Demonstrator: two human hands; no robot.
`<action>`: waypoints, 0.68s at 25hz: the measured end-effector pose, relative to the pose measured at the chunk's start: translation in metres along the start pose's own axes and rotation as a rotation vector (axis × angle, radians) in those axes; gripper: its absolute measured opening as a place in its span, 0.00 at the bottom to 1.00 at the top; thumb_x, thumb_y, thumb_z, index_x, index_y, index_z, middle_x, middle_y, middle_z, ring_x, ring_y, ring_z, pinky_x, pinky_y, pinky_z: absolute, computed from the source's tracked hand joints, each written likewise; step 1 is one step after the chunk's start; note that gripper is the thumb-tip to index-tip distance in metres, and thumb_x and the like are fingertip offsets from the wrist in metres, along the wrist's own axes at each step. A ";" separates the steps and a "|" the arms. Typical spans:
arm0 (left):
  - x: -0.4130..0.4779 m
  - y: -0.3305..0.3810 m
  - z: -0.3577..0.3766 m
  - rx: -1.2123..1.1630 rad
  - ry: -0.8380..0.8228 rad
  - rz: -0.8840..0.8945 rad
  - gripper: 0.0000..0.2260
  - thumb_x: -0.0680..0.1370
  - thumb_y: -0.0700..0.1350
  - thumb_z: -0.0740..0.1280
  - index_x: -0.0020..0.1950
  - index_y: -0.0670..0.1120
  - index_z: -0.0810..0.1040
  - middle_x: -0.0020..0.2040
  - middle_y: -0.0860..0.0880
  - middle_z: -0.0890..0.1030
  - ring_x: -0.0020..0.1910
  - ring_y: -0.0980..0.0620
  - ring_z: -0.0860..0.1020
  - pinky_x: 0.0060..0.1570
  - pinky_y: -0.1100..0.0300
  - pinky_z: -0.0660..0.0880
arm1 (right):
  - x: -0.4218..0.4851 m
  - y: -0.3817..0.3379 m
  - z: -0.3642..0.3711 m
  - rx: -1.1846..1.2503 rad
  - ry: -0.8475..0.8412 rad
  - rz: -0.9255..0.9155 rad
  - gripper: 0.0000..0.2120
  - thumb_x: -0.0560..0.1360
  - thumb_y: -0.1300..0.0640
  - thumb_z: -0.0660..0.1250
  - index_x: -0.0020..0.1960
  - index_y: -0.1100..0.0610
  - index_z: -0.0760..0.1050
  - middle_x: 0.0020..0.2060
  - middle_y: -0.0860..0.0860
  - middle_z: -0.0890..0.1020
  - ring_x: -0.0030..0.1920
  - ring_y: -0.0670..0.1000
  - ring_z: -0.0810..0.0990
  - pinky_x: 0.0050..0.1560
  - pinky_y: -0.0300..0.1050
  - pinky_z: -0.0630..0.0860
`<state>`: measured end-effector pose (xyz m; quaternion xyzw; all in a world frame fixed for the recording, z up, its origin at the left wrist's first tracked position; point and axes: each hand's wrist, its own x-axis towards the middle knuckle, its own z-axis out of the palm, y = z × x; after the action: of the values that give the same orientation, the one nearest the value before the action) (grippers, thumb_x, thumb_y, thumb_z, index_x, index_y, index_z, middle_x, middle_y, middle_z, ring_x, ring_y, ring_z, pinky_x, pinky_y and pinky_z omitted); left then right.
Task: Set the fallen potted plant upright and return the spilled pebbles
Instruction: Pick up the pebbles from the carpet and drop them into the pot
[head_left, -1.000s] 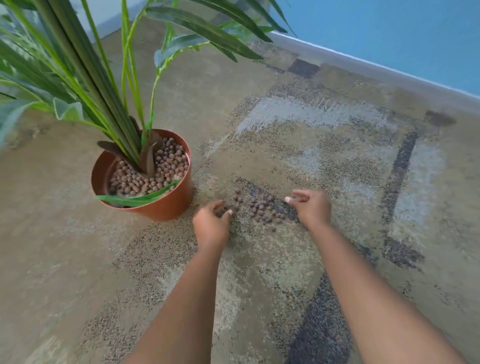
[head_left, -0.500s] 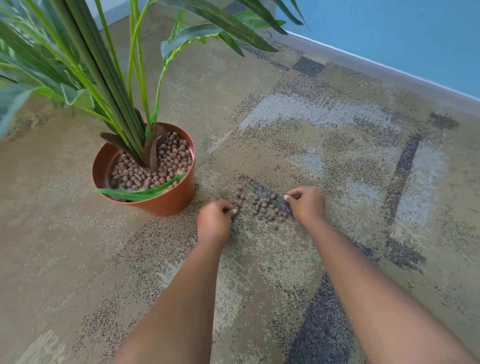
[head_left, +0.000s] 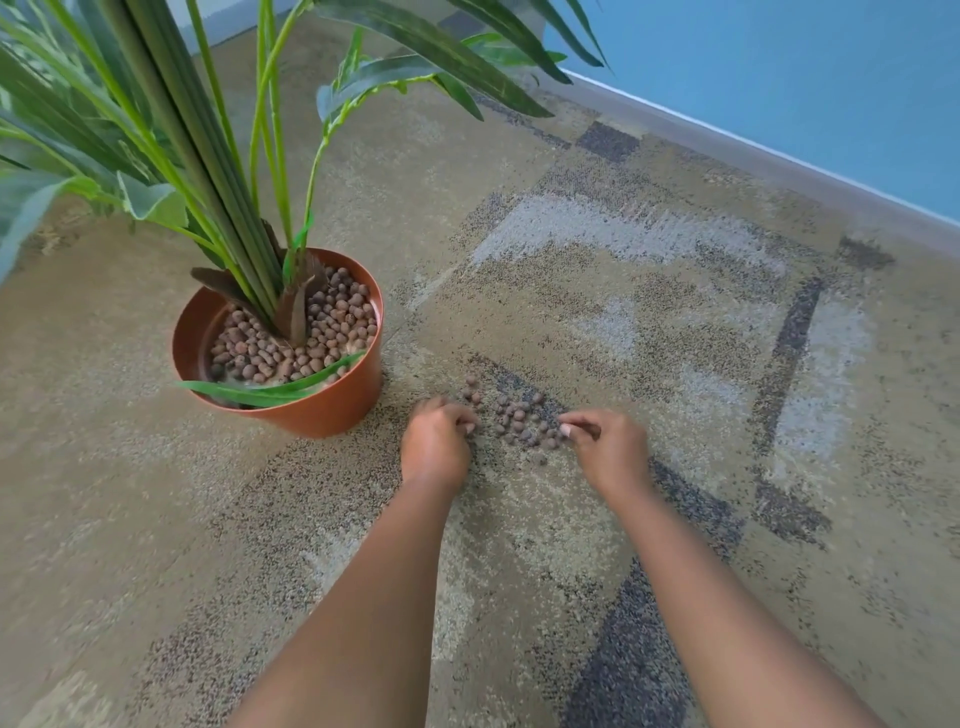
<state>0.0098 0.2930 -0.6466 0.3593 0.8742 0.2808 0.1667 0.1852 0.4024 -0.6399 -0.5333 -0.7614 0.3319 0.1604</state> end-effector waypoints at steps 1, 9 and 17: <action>0.001 -0.002 0.000 -0.067 0.002 -0.037 0.08 0.75 0.37 0.71 0.52 0.46 0.84 0.50 0.50 0.82 0.50 0.52 0.78 0.49 0.62 0.76 | -0.004 0.004 -0.001 0.017 0.014 0.008 0.08 0.74 0.63 0.71 0.52 0.55 0.84 0.46 0.52 0.86 0.30 0.40 0.77 0.25 0.27 0.72; -0.009 -0.010 -0.011 -0.841 -0.127 -0.318 0.10 0.71 0.38 0.76 0.49 0.48 0.83 0.45 0.49 0.86 0.46 0.52 0.85 0.45 0.64 0.81 | -0.014 0.004 0.012 -0.135 0.003 -0.220 0.13 0.76 0.68 0.67 0.58 0.57 0.81 0.54 0.55 0.84 0.52 0.53 0.82 0.63 0.47 0.76; -0.008 -0.008 -0.018 -1.224 -0.117 -0.500 0.10 0.72 0.33 0.73 0.53 0.38 0.81 0.47 0.41 0.85 0.48 0.45 0.85 0.49 0.54 0.82 | -0.005 -0.007 0.005 -0.207 -0.102 -0.219 0.08 0.77 0.59 0.67 0.55 0.59 0.80 0.49 0.54 0.82 0.41 0.48 0.80 0.47 0.35 0.78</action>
<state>0.0021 0.2763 -0.6369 0.0007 0.6036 0.6595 0.4481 0.1798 0.3949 -0.6382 -0.4432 -0.8522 0.2590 0.1010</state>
